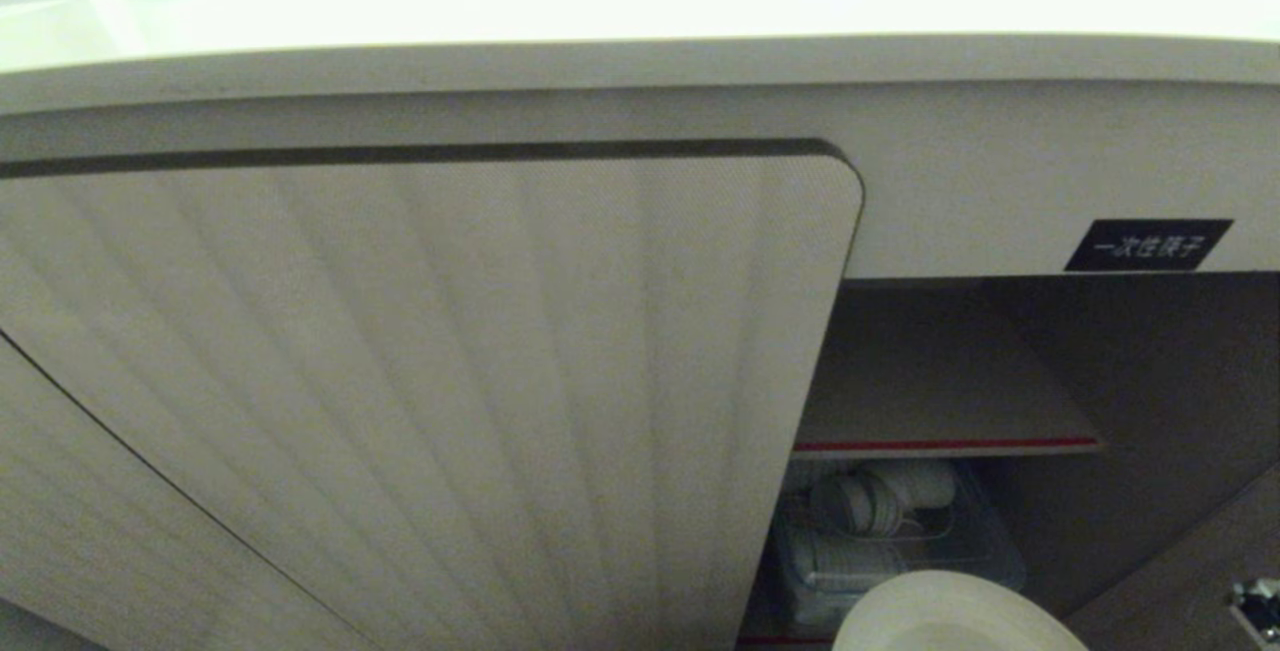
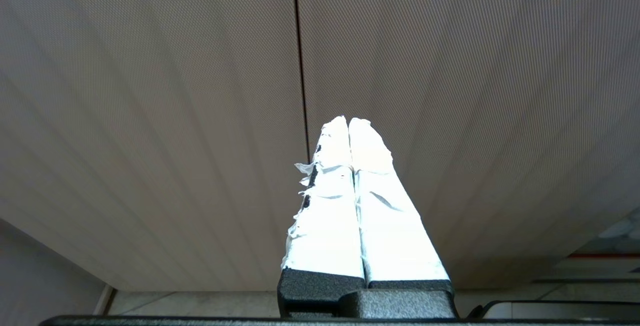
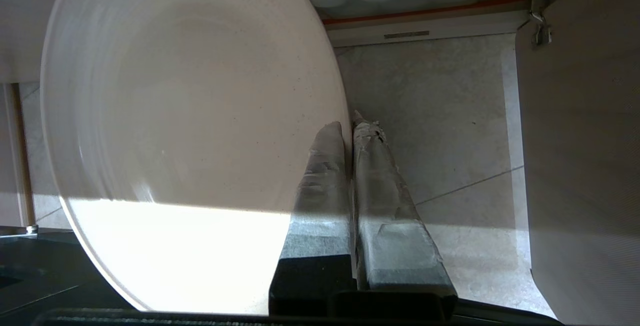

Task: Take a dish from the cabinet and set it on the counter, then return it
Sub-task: Place it on the table

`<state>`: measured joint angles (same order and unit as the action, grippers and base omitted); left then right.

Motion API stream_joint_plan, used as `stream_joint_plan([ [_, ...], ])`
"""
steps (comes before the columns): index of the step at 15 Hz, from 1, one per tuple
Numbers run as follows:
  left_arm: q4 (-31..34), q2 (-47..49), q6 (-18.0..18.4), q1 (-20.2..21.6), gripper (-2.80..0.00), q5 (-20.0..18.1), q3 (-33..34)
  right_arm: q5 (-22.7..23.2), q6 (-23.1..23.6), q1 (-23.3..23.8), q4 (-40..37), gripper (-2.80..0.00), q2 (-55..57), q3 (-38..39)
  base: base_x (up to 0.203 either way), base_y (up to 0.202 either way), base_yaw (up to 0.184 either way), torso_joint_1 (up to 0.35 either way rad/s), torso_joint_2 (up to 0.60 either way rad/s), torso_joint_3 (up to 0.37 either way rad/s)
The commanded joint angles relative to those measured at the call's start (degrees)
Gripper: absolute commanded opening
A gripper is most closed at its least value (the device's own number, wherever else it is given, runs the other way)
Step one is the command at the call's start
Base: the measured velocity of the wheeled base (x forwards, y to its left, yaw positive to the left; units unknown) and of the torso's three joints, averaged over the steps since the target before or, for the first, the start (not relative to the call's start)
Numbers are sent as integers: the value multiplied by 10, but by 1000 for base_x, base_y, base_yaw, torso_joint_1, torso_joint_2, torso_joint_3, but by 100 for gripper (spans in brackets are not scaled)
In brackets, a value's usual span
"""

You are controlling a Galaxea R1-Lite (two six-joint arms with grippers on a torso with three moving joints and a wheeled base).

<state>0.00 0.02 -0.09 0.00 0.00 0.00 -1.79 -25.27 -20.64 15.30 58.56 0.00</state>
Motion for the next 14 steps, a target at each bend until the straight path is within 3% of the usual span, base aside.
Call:
stream_joint_plan([
  [1, 0, 0, 0, 0, -280, 0, 0, 0, -1, -1, 1, -280, -1, 0, 0, 0, 0, 0, 0, 0],
  [14, 0, 0, 0, 0, -280, 0, 0, 2, 8, -3, 5, -280, -4, 0, 0, 0, 0, 0, 0, 0],
])
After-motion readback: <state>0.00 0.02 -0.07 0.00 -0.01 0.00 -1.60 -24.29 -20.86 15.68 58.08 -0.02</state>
